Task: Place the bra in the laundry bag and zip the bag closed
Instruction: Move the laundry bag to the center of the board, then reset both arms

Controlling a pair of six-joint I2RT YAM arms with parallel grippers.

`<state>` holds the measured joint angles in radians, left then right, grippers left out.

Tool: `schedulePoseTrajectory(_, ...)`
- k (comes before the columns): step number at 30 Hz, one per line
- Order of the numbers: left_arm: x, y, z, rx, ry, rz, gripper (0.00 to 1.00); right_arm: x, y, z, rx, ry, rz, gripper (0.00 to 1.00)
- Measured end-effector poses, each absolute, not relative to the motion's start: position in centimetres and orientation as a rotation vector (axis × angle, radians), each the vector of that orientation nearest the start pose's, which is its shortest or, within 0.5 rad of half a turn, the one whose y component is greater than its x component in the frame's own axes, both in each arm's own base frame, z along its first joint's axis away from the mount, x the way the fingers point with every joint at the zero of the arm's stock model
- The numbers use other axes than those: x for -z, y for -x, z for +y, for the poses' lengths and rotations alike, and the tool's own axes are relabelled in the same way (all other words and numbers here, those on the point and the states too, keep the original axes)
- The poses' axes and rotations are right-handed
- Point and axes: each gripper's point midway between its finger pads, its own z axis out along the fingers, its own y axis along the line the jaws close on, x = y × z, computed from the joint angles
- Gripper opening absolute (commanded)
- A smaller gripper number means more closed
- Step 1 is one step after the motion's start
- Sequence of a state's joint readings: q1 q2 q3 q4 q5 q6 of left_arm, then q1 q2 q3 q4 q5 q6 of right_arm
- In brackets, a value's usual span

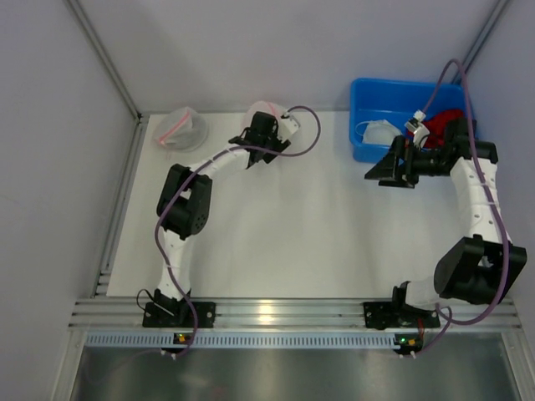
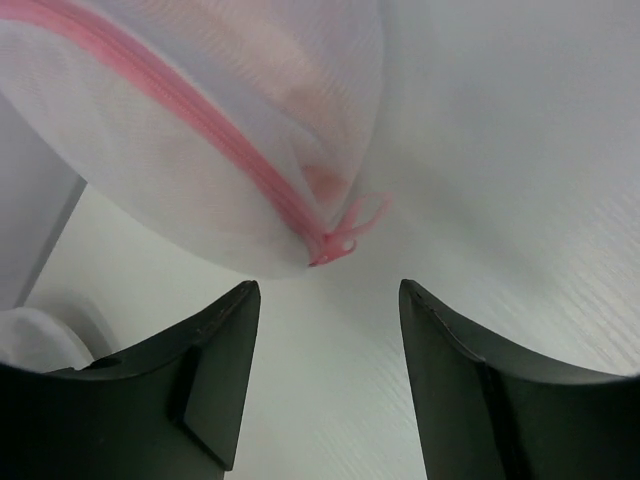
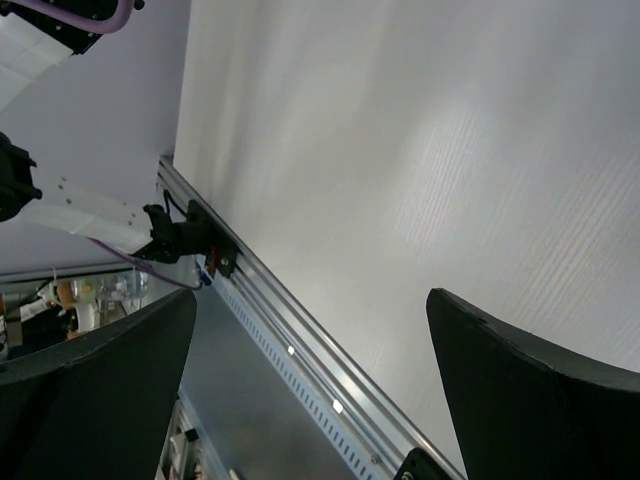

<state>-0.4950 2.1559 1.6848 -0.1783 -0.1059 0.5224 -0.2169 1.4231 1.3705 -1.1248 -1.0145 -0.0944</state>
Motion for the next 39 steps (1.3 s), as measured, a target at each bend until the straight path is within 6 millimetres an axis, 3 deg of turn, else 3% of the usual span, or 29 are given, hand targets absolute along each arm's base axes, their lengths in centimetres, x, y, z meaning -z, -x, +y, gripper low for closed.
schedulePoseTrajectory(2,-9.9,-53.2,-24.7,-0.116,-1.048,1.958,0.82,-24.7,-28.3,8.7,-1.203,0.115,2.356,0.99)
schedulePoseTrajectory(3,-9.9,-52.9,-25.2,-0.098,-1.064,1.955,0.98,-24.7,-28.4,8.7,-1.195,0.118,2.354,0.99)
schedulePoseTrajectory(7,-11.7,-50.4,-26.6,0.014,-1.096,1.97,0.98,-24.5,-28.9,8.3,-1.144,0.134,2.34,0.99)
schedulePoseTrajectory(10,-15.9,-47.7,-26.8,0.096,-1.049,1.986,0.98,-24.7,-29.2,8.0,-1.09,0.158,2.315,0.99)
schedulePoseTrajectory(14,-21.5,-44.6,-25.6,0.163,-0.947,2.011,0.98,-24.7,-28.8,8.1,-1.006,0.208,2.288,0.99)
schedulePoseTrajectory(17,-23.8,-41.8,-24.2,0.206,-0.905,2.042,0.98,-24.2,-28.2,8.8,-0.955,0.275,2.289,0.99)
schedulePoseTrajectory(19,-23.2,-39.7,-22.8,0.227,-0.895,2.088,0.98,-23.5,-27.7,9.6,-0.919,0.342,2.297,0.99)
schedulePoseTrajectory(25,-16.8,-32.8,-16.8,0.312,-0.796,2.391,0.98,-20.1,-26.0,12.3,-0.842,0.532,2.345,0.99)
schedulePoseTrajectory(28,-15.0,-30.0,-14.4,0.307,-0.717,2.485,0.98,-18.6,-25.1,13.5,-0.833,0.605,2.368,1.0)
schedulePoseTrajectory(33,-14.8,-26.7,-12.9,0.299,-0.676,2.494,0.98,-16.5,-24.1,14.5,-0.842,0.661,2.392,0.99)
schedulePoseTrajectory(39,-15.1,-25.8,-12.2,0.286,-0.646,2.48,0.98,-15.5,-23.6,15.2,-0.859,0.678,2.4,0.99)
